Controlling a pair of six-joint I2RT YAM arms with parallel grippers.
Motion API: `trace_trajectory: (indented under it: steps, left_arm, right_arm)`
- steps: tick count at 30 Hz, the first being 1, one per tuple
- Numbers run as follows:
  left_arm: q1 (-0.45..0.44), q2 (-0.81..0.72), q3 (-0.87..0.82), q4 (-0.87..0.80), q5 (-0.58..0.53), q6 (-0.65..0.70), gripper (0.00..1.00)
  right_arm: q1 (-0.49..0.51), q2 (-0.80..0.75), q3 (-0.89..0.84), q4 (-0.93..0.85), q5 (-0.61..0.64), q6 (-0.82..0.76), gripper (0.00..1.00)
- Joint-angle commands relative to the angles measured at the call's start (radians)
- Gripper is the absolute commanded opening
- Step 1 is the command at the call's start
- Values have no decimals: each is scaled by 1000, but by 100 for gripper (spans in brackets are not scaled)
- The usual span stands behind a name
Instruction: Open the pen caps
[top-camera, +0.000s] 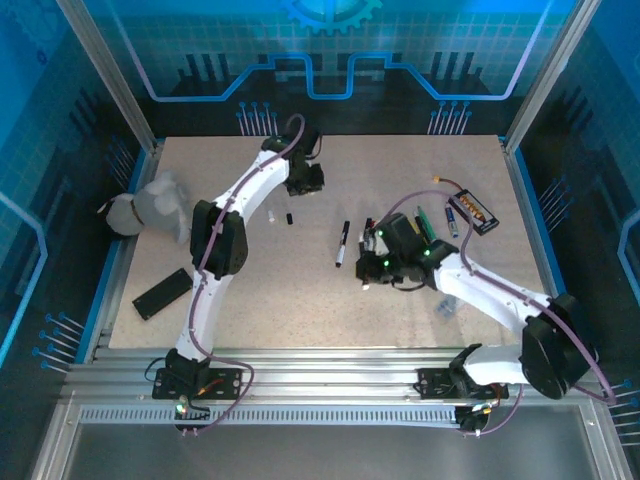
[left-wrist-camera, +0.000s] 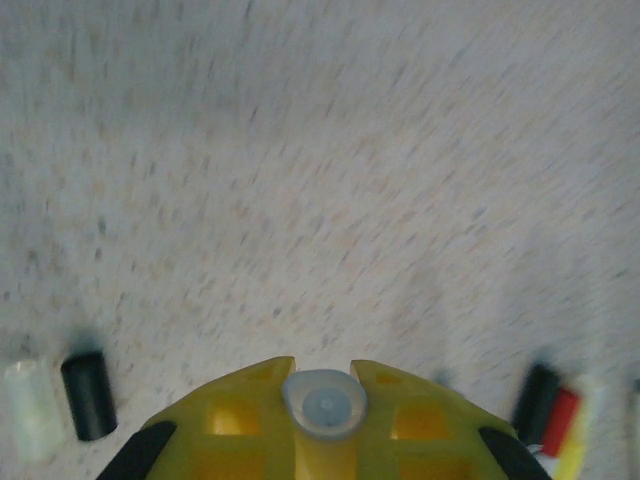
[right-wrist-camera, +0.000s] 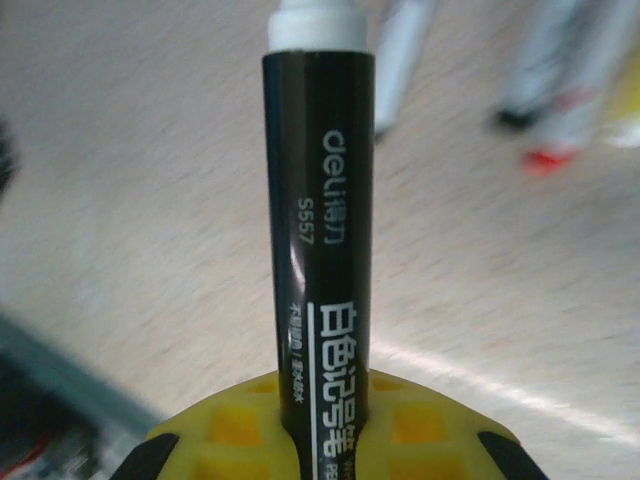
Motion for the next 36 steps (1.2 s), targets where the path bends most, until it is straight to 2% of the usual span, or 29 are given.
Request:
trace_trajectory:
  steps: [1,4,11,19,26,34,36]
  left_arm:
    - [-11,-79,-122,2,-53,39,0]
    - [-11,-84,-192,12,-60,43,0]
    - [-12,-67,-256,31,-75,41,1]
    - [-12,-25,-233,25,-78,45,26]
    - [-12,-8,-190,6,-80,47,34]
    - [-13,-42,-180,2,-79,49,38]
    - [-15,-54,-178,-2,-80,52,38]
  right_arm:
    - [-79,100,84,-175,209,-150,0]
    - [-127,200,158,-212,235,-221,0]
    - [-160,341,253,-270,308,-295,0]
    - [-175,458,293,-263,344,-317,0]
    - [-199,556,349,-270,371,-327,0]
    - [-226,639,412,-330,483,-321,21]
    - [-235,648,421,-339,500,-317,21]
